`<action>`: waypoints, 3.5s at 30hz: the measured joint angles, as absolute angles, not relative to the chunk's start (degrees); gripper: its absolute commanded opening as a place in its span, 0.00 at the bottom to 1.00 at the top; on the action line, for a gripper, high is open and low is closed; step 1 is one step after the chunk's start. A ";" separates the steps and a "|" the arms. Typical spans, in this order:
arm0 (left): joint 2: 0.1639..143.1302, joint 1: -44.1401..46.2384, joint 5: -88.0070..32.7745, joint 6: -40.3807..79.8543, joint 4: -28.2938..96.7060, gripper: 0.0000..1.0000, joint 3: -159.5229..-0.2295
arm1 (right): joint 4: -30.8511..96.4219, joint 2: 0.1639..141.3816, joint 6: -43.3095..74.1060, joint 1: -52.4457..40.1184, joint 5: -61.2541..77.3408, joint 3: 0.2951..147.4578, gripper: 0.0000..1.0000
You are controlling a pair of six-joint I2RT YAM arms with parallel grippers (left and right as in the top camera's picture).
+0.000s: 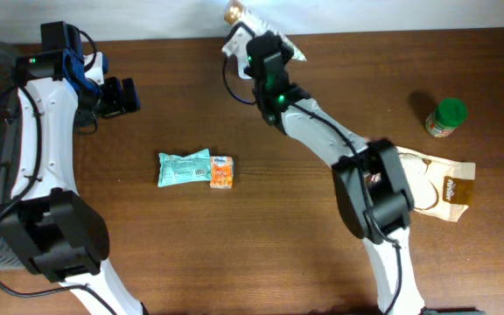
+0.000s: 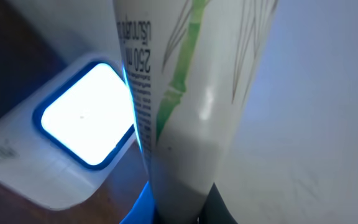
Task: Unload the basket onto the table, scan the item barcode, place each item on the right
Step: 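Lift the white tube with right gripper up to the scanner, then carry the tube right and drop it onto the rice bag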
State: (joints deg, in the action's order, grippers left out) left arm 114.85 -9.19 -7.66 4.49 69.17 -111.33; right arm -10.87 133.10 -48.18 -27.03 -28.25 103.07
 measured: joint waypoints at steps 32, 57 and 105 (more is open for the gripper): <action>114.85 -9.19 -7.66 4.49 69.17 0.99 -111.33 | 2.17 131.74 -43.72 -26.20 -33.17 103.02 0.04; 114.85 -9.19 -7.68 4.49 69.19 0.99 -111.33 | 81.23 100.44 -13.50 -9.21 57.23 102.96 0.04; 114.85 -9.19 -7.68 4.49 69.12 0.99 -111.33 | 69.71 98.48 0.01 10.94 31.73 84.25 0.49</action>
